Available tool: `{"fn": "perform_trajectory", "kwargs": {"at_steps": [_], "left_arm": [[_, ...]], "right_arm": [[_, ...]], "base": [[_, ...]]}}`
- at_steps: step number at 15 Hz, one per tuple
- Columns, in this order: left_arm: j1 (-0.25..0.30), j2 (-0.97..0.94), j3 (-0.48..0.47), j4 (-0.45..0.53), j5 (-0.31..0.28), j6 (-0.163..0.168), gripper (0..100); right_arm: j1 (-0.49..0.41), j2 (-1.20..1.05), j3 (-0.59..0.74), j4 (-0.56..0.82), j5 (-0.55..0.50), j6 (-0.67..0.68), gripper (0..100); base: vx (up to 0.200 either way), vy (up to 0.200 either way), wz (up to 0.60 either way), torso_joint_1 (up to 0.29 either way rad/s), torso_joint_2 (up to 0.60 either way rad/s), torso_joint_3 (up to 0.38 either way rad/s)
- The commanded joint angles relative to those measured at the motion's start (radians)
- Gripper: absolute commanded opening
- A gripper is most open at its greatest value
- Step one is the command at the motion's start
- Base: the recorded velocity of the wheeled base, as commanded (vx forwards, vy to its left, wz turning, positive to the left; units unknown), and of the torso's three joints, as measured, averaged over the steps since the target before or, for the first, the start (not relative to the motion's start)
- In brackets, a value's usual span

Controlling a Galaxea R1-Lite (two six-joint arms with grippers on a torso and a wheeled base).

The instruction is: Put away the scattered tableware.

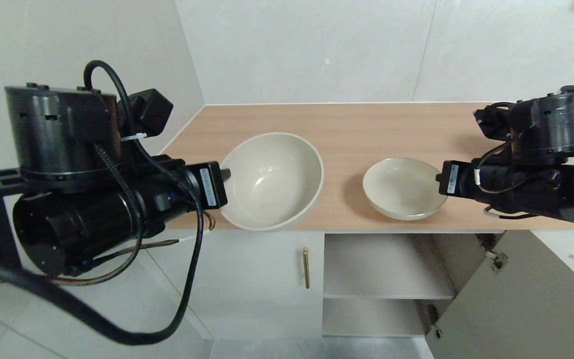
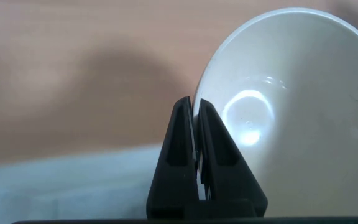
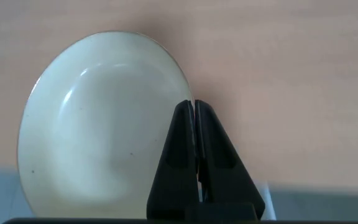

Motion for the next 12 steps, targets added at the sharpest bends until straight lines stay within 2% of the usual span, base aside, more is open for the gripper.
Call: {"fn": "perform_trajectory", "kwargs": {"at_steps": [1,3,4,7,11,12], "left_arm": [[-0.02,-0.081,0.085,0.002,-0.014,0.022,0],[-0.044,-0.121,0.131,0.011,-0.068,0.032,0],[-0.043,-0.132,0.154,0.022,-0.069,0.033,0],[0.025,-0.173,0.232,0.023,-0.074,0.029,0],[0.037,-0.173,0.261,0.023,-0.075,0.016,0],[0.034,-0.153,0.264,0.023,-0.094,0.015,0]], "right_arm": [[0.0,-0.123,0.031,0.078,0.017,-0.001,0],[0.022,-0.18,0.08,0.146,0.034,0.002,0],[0.025,-0.203,0.128,0.146,0.042,0.002,0],[0.028,-0.241,0.187,0.146,0.046,0.004,0],[0.04,-0.268,0.232,0.146,0.048,0.008,0],[0.042,-0.276,0.235,0.146,0.048,0.005,0]], "base": [[0.0,0.0,0.0,0.0,0.0,0.0],[0.0,0.0,0.0,0.0,0.0,0.0],[0.0,0.0,0.0,0.0,0.0,0.0],[0.0,0.0,0.0,0.0,0.0,0.0],[0.0,0.0,0.0,0.0,0.0,0.0],[0.0,0.0,0.0,0.0,0.0,0.0]]}}
